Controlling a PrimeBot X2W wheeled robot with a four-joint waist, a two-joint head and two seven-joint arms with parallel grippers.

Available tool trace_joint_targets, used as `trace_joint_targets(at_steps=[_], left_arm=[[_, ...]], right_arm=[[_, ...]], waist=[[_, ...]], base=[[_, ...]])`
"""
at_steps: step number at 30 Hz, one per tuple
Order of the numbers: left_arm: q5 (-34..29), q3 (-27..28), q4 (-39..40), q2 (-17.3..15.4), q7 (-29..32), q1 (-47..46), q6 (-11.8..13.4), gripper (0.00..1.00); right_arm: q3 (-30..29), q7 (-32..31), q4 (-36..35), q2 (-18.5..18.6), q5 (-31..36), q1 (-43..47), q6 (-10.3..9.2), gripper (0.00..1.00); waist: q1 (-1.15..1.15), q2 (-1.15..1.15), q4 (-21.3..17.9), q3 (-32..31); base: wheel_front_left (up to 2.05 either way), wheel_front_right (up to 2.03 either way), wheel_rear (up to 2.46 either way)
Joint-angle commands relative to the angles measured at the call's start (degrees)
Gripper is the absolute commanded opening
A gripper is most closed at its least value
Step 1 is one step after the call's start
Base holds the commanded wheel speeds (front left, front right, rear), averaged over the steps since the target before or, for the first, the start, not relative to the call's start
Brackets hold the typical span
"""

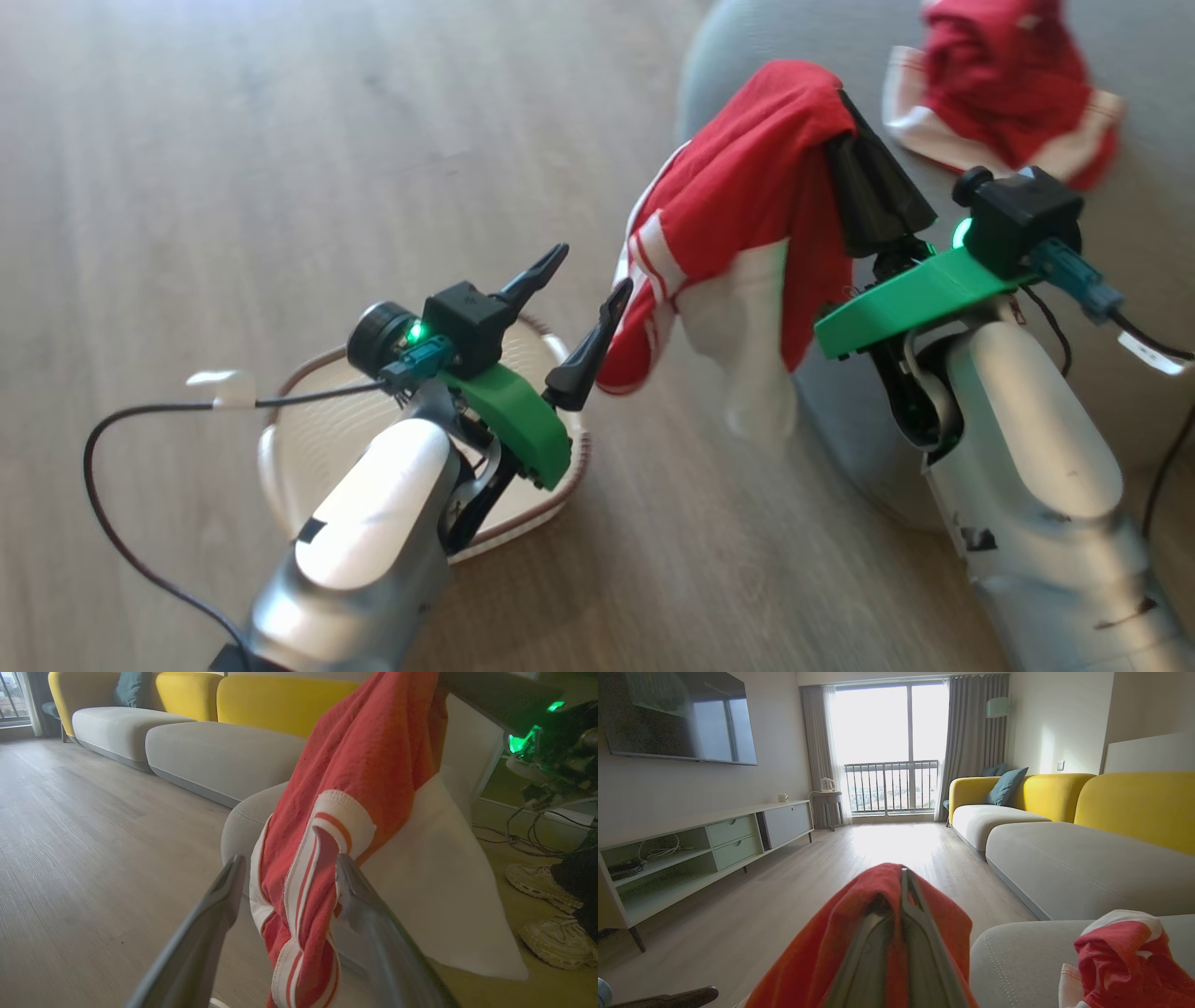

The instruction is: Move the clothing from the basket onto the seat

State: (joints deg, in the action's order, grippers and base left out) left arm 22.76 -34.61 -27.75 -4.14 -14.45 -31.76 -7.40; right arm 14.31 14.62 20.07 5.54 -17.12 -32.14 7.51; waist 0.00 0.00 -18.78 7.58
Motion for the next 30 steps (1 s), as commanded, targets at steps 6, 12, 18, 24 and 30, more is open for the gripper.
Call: trace_joint_targets(at_steps=[6,12,18,24,30], left_arm=[[0.6,2.2,1.7,-0.8,-0.5,-0.2,-0.1,1.00],[0.9,1.4,2.0,-0.7,-0.5,0.1,-0.1,1.00],[2.0,-1.3,1.4,-0.5,-0.5,-1.6,-0.1,1.00],[3.1,-3.6,1.2,-0.7,-0.5,-3.5,-0.1,1.00],[3.8,-5.5,1.2,-1.6,-0.5,-4.8,-0.1,1.00]], right_arm=[[-0.9,0.4,-4.7,0.0,-0.3,1.2,-0.02,0.00],[-4.1,0.4,-8.0,1.0,-0.4,4.2,-0.02,0.00],[-10.4,0.4,-13.1,0.9,0.4,9.0,-0.02,0.00],[-15.2,0.4,-17.2,0.2,1.3,12.4,-0.02,0.00],[-17.8,0.4,-16.9,2.3,2.3,9.9,-0.02,0.00]], waist=[[0.00,0.00,-8.6,-0.9],[0.00,0.00,-12.4,-0.8],[0.00,0.00,-13.2,0.6],[0.00,0.00,-13.7,2.6],[0.00,0.00,-13.8,5.5]], base=[[0.00,0.00,0.00],[0.00,0.00,0.00],[0.00,0.00,0.00],[0.00,0.00,0.00],[0.00,0.00,0.00]])
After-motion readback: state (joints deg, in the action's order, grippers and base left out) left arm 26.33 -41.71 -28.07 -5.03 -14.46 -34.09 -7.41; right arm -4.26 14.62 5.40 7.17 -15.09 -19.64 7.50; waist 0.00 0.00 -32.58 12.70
